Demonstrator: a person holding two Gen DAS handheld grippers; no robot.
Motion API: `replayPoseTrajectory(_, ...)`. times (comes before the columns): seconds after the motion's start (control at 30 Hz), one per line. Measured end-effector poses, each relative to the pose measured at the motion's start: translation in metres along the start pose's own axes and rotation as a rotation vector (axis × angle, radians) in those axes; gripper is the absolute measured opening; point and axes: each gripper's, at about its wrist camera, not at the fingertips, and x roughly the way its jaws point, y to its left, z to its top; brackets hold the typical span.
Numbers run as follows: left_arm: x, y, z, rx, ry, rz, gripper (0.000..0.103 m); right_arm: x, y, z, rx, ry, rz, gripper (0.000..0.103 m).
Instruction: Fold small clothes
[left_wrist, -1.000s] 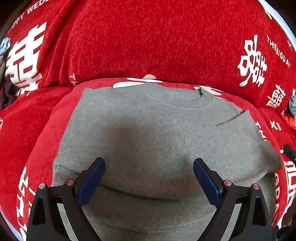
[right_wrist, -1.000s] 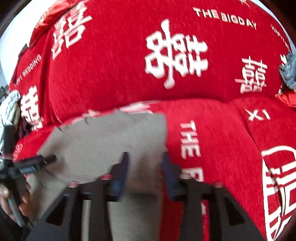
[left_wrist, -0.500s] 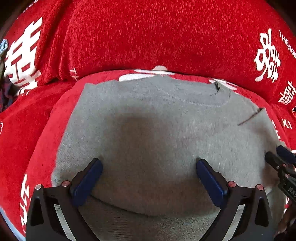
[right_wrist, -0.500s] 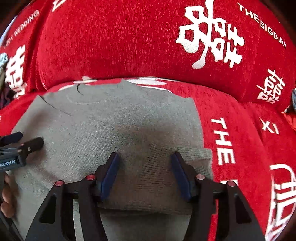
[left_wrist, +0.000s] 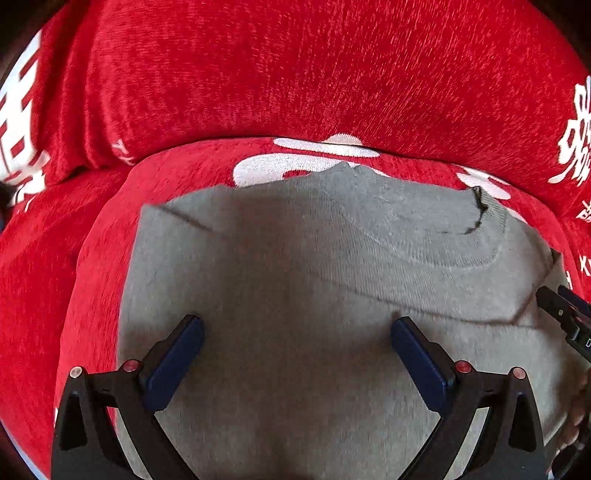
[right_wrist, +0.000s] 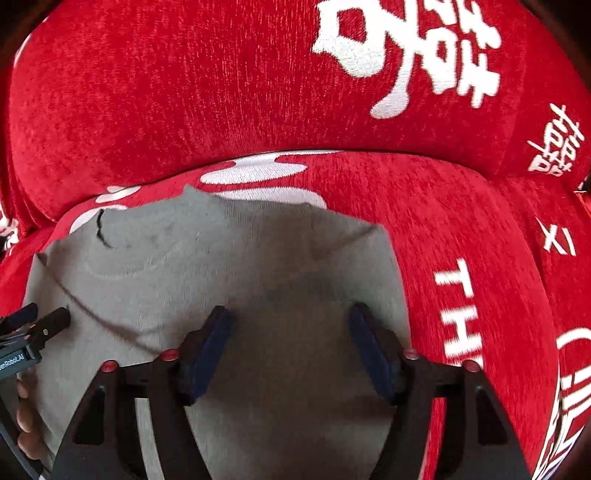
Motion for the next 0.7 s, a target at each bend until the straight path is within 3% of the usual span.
replayPoseTrajectory(0.13,-0.002,0.001,0.008,-0.01,0.033,0.0,0.102,0.005,0.003,0.003,-0.029,0.013,-0.015,0.08)
replayPoseTrajectory(0.17,-0.01,0.002,0.007,-0.031,0.021,0.0,0.102,-0.001,0.004,0.003,-0.02,0.034,-0.031,0.08)
replayPoseTrajectory(0.23,-0.037,0.002,-0.011,-0.051,-0.053,-0.053,0.102,-0.022,0.006,-0.006,-0.004,-0.008,-0.013,0.079)
replayPoseTrajectory(0.3,-0.056,-0.007,-0.039,-0.022,-0.092,-0.071,0.102,-0.052,0.016,-0.033,-0.041,-0.088,0.061,0.079)
replayPoseTrajectory(0.4,-0.069,-0.021,-0.079,0.043,-0.133,-0.039,0.102,-0.064,0.035,-0.076,-0.113,-0.102,0.095,0.079)
replayPoseTrajectory(0.53,-0.065,-0.03,-0.106,0.109,-0.169,0.035,0.103,-0.061,0.052,-0.114,-0.169,-0.143,0.034,0.078)
replayPoseTrajectory(0.63,-0.08,-0.026,-0.106,0.065,-0.148,0.024,0.102,-0.068,0.06,-0.121,-0.199,-0.158,-0.018,0.079)
replayPoseTrajectory(0.7,-0.099,-0.026,-0.121,0.067,-0.194,-0.009,0.102,-0.092,0.059,-0.133,-0.172,-0.195,0.024,0.079)
